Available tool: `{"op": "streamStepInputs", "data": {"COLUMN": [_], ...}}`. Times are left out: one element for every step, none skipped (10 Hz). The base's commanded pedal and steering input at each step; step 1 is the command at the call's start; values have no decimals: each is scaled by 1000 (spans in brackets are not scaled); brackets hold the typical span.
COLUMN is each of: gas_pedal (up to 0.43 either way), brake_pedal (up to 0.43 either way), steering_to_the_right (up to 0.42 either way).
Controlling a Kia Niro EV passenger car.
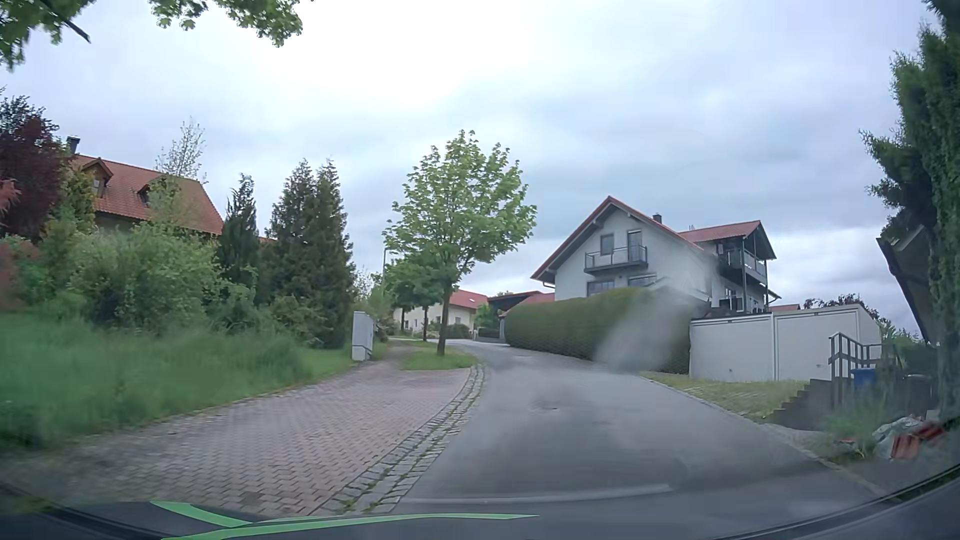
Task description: Follow the waypoints while adhering to traffic rules and regulations
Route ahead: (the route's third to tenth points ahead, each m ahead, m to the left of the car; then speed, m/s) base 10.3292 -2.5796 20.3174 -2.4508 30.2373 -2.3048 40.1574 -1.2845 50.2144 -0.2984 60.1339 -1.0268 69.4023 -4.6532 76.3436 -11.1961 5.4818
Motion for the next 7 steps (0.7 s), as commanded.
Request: {"op": "streamStepInputs", "data": {"gas_pedal": [370, 370, 370, 370, 370, 350, 299], "brake_pedal": [0, 0, 0, 0, 0, 0, 0], "steering_to_the_right": [177, 177, 177, 178, 184, 191, 206]}}
